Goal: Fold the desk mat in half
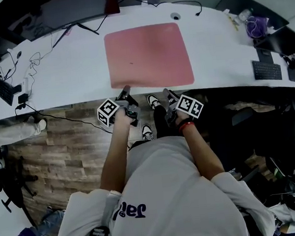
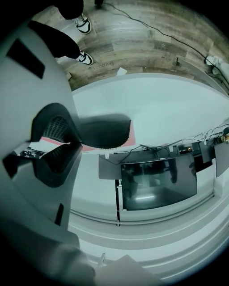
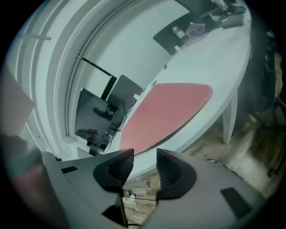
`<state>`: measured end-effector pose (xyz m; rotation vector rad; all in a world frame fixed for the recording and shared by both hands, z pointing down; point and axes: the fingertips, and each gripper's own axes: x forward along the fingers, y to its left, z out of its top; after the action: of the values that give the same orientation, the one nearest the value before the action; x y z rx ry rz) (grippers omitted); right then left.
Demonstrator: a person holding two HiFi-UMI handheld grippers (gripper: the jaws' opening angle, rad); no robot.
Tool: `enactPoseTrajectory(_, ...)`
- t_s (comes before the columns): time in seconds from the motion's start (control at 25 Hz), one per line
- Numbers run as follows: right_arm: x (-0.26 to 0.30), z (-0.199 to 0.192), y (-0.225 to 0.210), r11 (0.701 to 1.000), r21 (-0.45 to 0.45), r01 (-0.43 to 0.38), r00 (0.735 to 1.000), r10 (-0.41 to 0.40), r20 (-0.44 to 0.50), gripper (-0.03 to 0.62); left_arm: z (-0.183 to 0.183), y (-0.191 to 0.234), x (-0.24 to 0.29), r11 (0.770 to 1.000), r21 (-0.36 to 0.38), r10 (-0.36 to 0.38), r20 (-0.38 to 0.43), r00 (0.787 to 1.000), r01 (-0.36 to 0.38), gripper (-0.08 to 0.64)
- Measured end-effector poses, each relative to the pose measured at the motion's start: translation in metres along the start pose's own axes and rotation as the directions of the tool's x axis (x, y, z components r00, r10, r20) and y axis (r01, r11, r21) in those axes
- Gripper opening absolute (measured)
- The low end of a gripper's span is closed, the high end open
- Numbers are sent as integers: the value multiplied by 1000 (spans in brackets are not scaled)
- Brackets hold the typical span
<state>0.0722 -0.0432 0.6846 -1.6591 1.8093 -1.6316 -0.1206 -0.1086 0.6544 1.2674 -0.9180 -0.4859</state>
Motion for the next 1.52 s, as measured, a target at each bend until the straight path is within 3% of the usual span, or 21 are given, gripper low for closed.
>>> enactPoseTrajectory(0.24,8,25,-11,975,220,-35,996,16,88,169,1,-11,9,1000,1,-6,0,1000,6,31)
enactPoseTrajectory(0.44,16,37,-23,952,306,-7,994,-25,102,121,3,-16,17,1000,11,3,1,1000,-3,31)
enactPoseTrajectory(0.68,27,49,-21,969,246,18,997,-36,67,43,3,-10,28,997,63,47,-1,999,-46,31)
enactPoseTrajectory(0.92,37,62,-9,983,184,10,999,-19,46,34,7,-9,40,994,90,62,7,998,-63,31)
enactPoseTrajectory(1.52,61,94,6,988,154,-33,999,33,5,35,22,-13,60,993,93,71,56,996,-76,31)
